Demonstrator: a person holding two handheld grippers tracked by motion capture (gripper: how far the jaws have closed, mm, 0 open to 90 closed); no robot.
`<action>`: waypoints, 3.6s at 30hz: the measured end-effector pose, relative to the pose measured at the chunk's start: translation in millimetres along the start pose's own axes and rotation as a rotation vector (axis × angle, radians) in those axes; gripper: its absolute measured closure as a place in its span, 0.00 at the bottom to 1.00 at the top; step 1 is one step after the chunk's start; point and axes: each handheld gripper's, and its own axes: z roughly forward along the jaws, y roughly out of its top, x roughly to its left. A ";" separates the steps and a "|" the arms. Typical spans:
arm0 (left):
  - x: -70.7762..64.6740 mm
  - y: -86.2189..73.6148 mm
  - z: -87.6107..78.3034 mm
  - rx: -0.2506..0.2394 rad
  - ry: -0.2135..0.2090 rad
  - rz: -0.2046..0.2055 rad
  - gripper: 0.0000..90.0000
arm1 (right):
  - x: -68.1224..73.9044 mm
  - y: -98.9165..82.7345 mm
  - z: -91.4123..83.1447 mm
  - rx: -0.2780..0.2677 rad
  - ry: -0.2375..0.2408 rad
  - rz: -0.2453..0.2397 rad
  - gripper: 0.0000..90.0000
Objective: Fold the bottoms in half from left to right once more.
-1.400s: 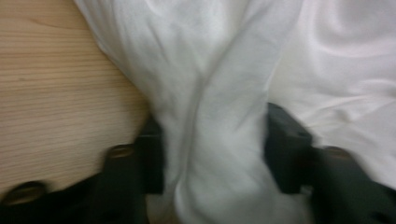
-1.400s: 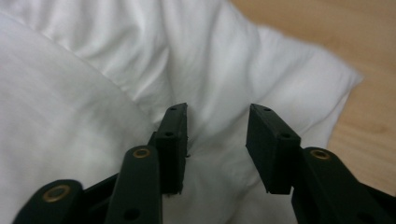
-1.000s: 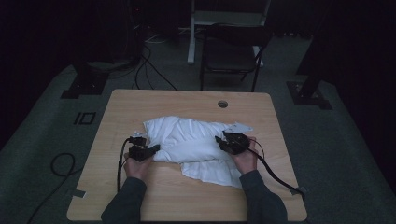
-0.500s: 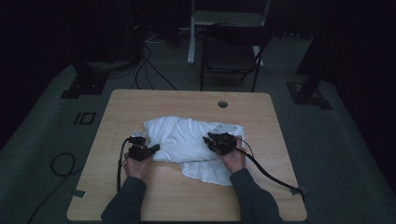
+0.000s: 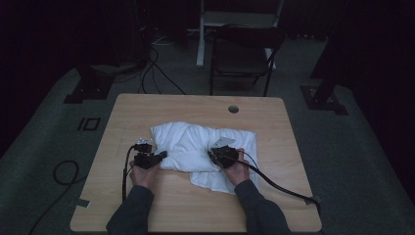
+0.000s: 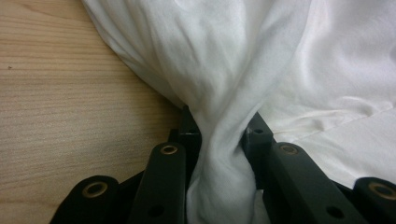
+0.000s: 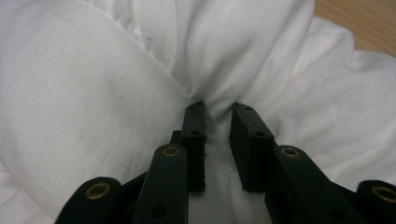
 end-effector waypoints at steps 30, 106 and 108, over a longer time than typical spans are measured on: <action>1.5 19.3 -30.3 -0.098 -0.069 -0.032 0.86 | -0.9 2.4 -5.5 -0.021 -0.013 0.005 0.76; -86.1 85.6 -76.8 -0.240 -0.176 0.193 0.87 | 18.6 -10.6 -2.9 -0.087 0.033 -0.081 0.78; -95.5 87.8 -73.1 -0.233 -0.179 0.224 0.87 | 19.3 -10.5 -1.2 -0.093 0.044 -0.074 0.78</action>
